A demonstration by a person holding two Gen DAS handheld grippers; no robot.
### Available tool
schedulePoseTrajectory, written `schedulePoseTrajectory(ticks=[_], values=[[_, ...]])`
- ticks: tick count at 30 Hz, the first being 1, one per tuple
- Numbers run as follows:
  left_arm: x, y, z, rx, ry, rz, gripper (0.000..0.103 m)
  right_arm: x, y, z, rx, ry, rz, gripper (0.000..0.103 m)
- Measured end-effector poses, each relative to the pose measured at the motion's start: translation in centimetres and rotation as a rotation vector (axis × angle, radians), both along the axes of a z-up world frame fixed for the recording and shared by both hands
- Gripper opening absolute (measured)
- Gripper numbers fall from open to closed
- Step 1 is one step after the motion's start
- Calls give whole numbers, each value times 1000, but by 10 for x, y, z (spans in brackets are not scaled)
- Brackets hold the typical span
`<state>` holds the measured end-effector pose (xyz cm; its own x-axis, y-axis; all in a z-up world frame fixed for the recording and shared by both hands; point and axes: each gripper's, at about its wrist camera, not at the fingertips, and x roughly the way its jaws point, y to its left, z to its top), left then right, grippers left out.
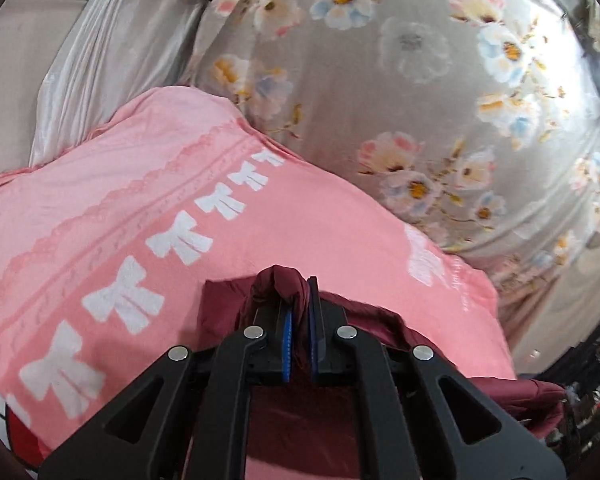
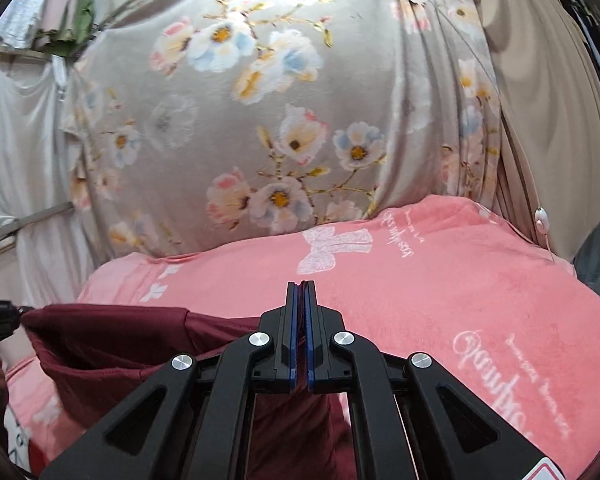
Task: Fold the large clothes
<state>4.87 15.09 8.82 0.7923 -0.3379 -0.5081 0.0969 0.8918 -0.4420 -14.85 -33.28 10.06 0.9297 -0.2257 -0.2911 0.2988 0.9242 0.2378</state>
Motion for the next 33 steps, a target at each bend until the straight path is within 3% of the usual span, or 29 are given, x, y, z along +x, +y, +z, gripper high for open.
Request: schedulePoseTrajectory(ticks=[5,9,12,16,18,22,25,26,27,32,33], values=[[69,-25,-35,90,67,81,6,72,-10,-25,13,74,-52,2],[108,-34,-60,88,110,107,5,111,-23,-43,42,109,-93,2],[120,-36,-58,60,90,108,5,123,-39,-45,95,89,-127,0],[143,-39,-52,78,79,140,5,148,-62,-50,143,112,-166,0],[160,-44,-61,107,99,143,5,164,-71,-61,176,159,-149,0],[201,-64,-107,225,206,123,6,173,-58,-72,195,226,-64,1],[207,-67,-136,252,246,122,6,166,-32,-76,157,267,-22,38],[206,-66,-141,245,250,125,7,164,-23,-79,140,282,-17,56],[206,-65,-144,240,253,128,8,165,-18,-83,131,301,-19,59],[205,-68,-155,254,256,133,8,194,-13,-122,195,455,-28,57],[205,-69,-155,259,255,134,8,203,-13,-134,205,497,-23,36]])
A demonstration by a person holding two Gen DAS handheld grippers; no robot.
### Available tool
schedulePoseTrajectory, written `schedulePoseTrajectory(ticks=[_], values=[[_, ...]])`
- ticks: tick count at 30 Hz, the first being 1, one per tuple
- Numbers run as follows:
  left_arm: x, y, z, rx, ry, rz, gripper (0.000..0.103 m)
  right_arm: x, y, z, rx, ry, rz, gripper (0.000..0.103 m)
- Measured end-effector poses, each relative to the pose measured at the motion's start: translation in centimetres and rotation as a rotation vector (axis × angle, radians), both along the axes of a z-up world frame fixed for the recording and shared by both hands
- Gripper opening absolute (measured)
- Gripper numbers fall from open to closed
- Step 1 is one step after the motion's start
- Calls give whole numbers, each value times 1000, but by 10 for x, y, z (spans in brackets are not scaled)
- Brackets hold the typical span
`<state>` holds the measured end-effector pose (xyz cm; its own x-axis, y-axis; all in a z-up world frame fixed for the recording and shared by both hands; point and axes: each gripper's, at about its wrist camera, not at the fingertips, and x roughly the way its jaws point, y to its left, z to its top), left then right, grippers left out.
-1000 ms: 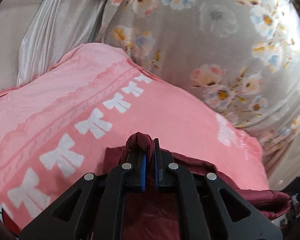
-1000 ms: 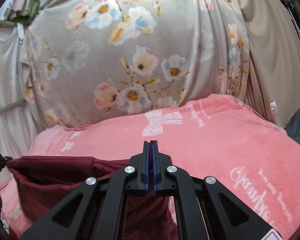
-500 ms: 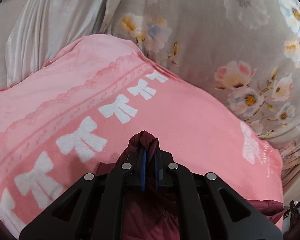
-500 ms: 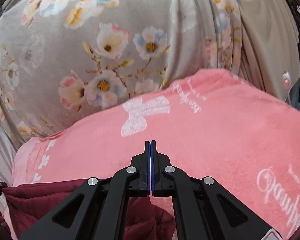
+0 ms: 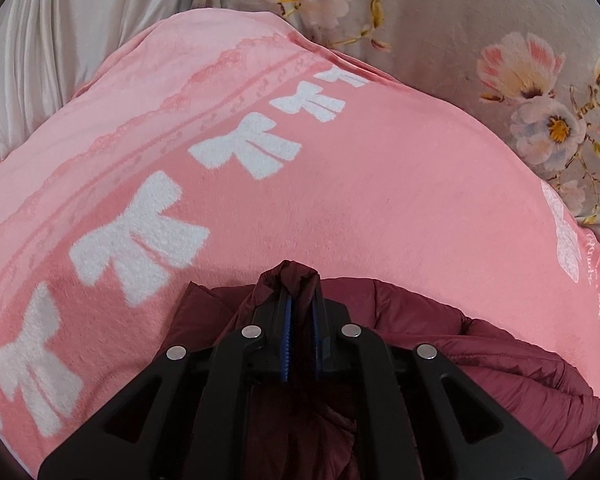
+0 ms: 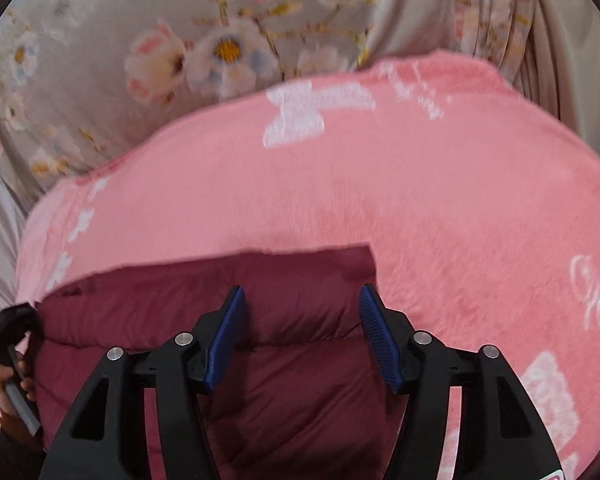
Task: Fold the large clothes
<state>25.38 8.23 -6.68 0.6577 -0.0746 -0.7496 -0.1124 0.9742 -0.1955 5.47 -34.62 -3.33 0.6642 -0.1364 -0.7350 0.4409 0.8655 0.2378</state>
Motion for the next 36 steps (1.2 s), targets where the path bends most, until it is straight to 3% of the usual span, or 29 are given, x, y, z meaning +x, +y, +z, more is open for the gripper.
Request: schedulePoseTrajectory(ticks=[2,3,5,8,10,12,17,19,24,32,34,36], values=[[-1,0,1,2,-3,2,8,6,-3,-9,7,14,-3,4],[-1,-1,2,1,-5,3,7,5,-5,-6,12,-5,-14,1],[-6,2,11,-15,-29,0,7,-2,-8,11,-9,-61,-34,0],[-16,2,36,-43,-96,-13,7,-11,-1,49,-130,-144,-49,0],[-17,-2,51,-50,-124,-23,7,-10,8,64,-215,-162,-56,0],[-11,-9,54,-20,-117,-24,7,0,14,60,-285,-123,-58,0],[22,-19,-4,67,57,-31,8,38,5,-10,-262,105,-26,0],[23,-18,-15,56,60,-31,8,39,5,-26,-265,120,-35,0],[18,-26,-25,130,20,-16,13,46,20,-36,-371,164,-37,1],[14,-21,-13,147,21,-31,14,38,9,-27,-259,125,-31,4],[0,-14,6,139,-9,-48,19,22,13,-8,-264,73,-40,6],[-20,-8,33,136,-65,-59,32,3,23,18,-250,-15,-46,11]])
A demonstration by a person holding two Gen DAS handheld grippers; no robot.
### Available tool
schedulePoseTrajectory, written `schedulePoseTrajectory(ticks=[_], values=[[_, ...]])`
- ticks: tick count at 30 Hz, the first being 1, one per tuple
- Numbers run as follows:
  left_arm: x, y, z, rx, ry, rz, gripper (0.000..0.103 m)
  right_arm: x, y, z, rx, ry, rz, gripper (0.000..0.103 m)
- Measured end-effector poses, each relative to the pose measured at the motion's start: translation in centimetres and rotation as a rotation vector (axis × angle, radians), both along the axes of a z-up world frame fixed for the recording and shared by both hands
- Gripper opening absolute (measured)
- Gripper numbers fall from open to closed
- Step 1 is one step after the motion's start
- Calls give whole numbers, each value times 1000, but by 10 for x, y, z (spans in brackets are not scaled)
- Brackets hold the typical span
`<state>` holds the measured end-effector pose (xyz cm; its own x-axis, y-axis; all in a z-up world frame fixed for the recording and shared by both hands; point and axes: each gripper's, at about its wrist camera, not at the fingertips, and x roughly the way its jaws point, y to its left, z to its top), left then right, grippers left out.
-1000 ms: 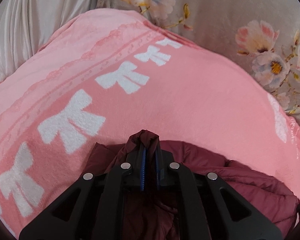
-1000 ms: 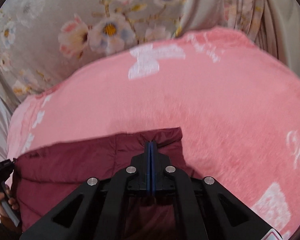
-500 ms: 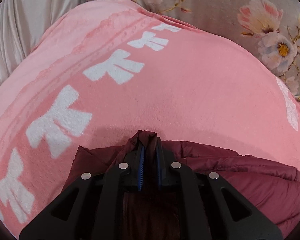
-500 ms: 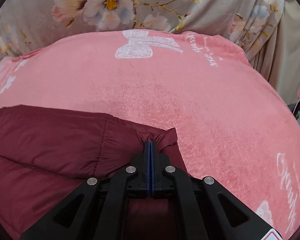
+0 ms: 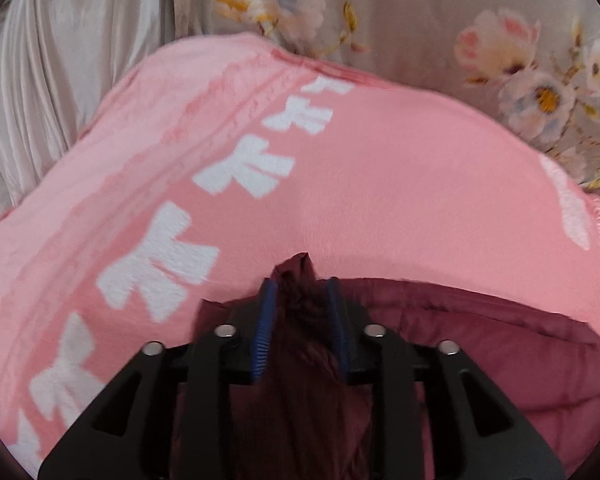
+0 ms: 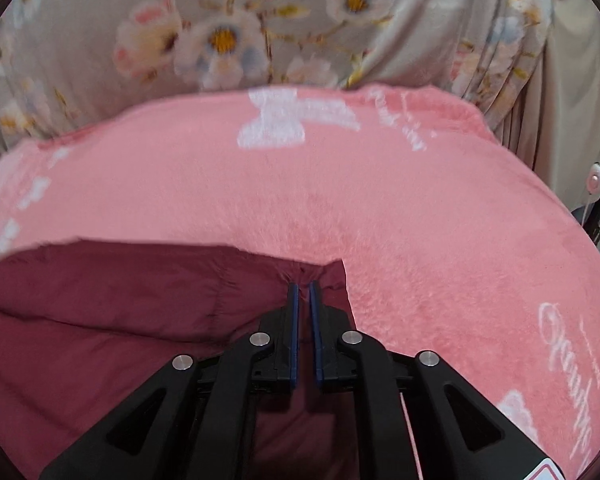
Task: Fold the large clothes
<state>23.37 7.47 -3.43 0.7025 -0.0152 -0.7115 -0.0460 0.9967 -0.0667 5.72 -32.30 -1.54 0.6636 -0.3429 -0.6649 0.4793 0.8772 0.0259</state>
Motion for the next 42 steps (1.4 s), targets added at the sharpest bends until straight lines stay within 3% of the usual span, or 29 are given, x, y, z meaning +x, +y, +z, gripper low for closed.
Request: schedulePoseTrajectory(ticks=[4,7,10,14,17,21,26,42], values=[[-27,-4,45,-28,-85,-15,32,-9,43,40,1,-115,96,12],[-33,-36,56,-98,-72,-119,33,9,84,50,39,-132,220,12],[-29,-78,40,-124,-6,-203,33,36,112,43,90,-104,297,12],[-17,-124,1,-76,68,-247,33,67,130,22,108,-36,333,12],[-12,-136,-24,-40,88,-235,32,76,129,5,112,-2,325,12],[-9,-136,-42,-50,97,-224,33,79,121,-13,152,15,324,9],[-11,-141,-49,-6,72,-223,33,88,123,-24,160,55,322,9],[-11,-138,-52,-23,63,-225,36,93,120,-29,183,71,322,8]])
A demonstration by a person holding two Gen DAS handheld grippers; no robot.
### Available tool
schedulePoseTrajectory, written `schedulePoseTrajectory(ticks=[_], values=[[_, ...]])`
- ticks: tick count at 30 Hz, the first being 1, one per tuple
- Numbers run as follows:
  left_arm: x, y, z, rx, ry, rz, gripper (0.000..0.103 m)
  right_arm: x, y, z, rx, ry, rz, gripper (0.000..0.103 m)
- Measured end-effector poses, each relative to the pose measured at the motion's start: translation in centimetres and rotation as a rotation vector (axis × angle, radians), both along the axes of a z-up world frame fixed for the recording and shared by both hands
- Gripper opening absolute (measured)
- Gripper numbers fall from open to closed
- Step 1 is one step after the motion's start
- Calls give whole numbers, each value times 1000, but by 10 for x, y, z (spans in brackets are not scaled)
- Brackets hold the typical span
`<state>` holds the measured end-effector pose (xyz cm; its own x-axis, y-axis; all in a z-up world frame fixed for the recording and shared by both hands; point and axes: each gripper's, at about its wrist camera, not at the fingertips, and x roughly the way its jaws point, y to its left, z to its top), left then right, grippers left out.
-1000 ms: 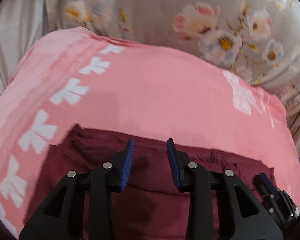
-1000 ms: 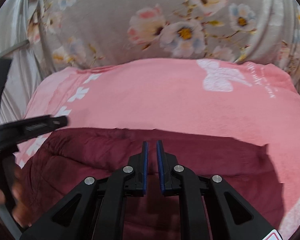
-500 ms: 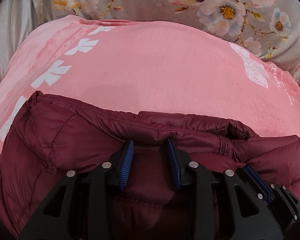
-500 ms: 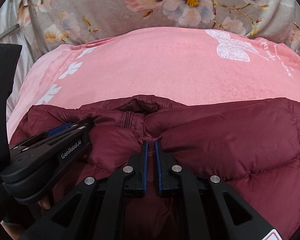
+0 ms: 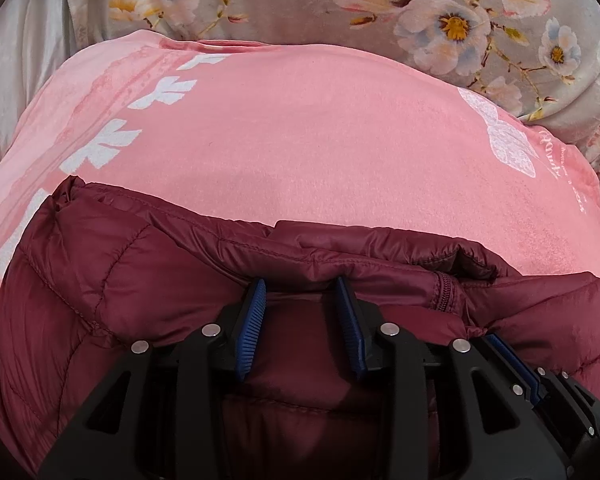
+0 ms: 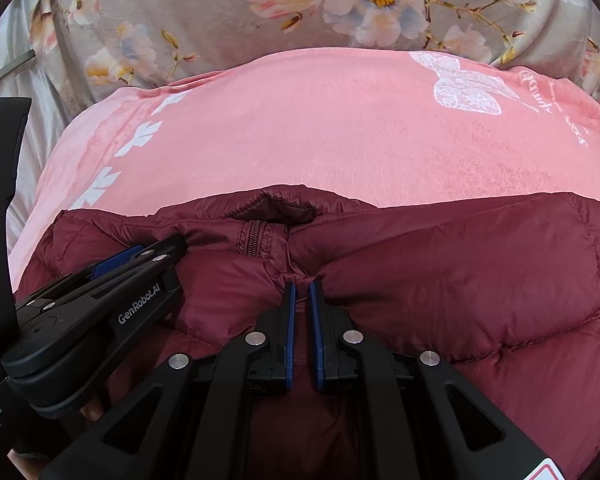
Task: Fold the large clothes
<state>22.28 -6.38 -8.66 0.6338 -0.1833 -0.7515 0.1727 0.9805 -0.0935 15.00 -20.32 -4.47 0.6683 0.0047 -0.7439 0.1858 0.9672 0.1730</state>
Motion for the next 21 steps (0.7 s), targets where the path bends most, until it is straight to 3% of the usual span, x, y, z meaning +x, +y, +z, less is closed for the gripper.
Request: schedulePoseTrajectory(ticks=[4,7,9,12,16,21], values=[[0,2,3,-16,7,-8,39,-1,-1,0,12,8,7,8],[-14,25,17,-105,17,2,40,-17,-1,10,-6,-21,5,11],[-34,53,31,-177,14,20,55,-45,4,22,-23,-58,21,17],[-62,99,44,-186,-20,92,61,-86,16,33,-49,-86,67,28],[-88,174,40,-202,22,246,61,-137,40,33,-6,-63,132,28],[-108,239,17,-237,108,376,64,-163,74,27,-40,-54,180,28]])
